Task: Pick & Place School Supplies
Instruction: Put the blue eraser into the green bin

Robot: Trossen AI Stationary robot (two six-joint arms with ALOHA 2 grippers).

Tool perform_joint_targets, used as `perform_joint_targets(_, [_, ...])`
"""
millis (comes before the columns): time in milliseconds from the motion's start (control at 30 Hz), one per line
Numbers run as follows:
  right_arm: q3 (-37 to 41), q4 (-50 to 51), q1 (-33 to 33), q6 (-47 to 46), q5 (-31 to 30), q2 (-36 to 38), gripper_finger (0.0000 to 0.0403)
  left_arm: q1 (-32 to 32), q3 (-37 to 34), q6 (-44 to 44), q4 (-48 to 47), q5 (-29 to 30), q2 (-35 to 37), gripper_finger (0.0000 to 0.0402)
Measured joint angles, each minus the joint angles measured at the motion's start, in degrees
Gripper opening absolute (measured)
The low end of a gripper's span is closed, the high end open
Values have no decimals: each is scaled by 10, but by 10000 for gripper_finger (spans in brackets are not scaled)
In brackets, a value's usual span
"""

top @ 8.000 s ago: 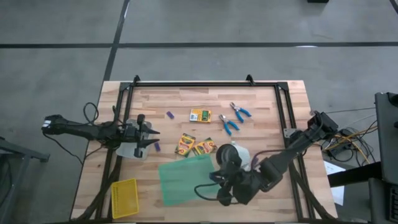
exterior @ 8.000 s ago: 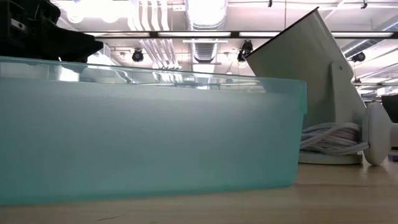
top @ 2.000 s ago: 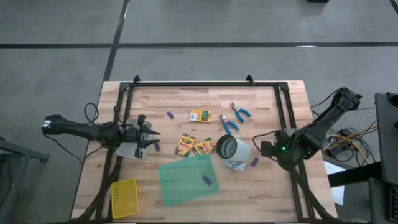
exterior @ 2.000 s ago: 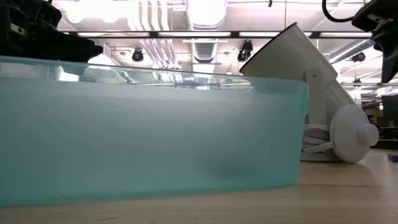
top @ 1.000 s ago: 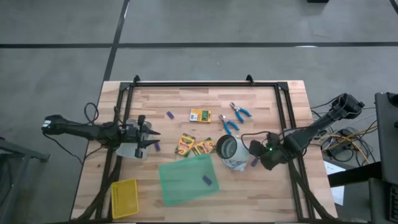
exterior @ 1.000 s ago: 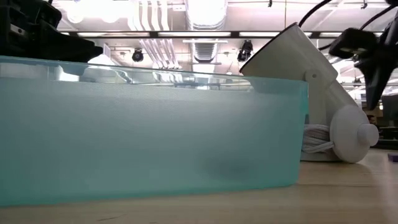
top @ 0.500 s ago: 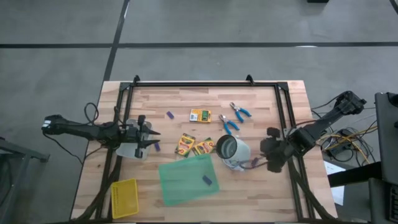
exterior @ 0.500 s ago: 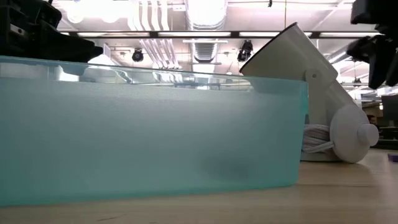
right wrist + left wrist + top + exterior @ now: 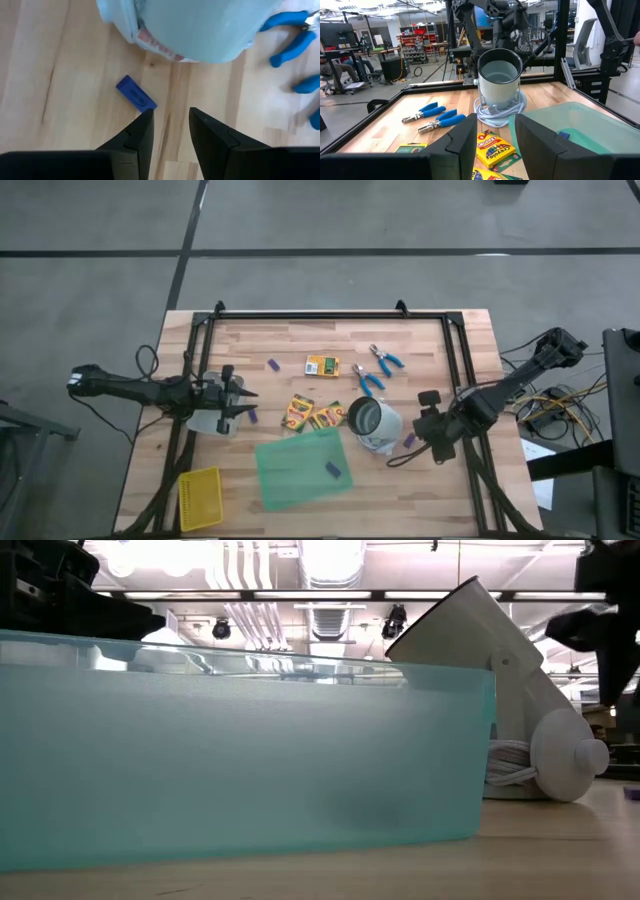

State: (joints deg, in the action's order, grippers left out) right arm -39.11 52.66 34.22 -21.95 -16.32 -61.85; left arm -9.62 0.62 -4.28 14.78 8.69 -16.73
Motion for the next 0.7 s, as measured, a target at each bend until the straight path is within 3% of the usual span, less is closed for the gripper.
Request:
perform_joint_targets(433, [77, -134, 0, -21, 15, -18, 122, 0, 0, 0, -4, 0, 0, 139])
perform_joint_targets(700, [117, -222, 0, -182, -4, -19, 128, 0, 0, 0, -5, 0, 0, 139])
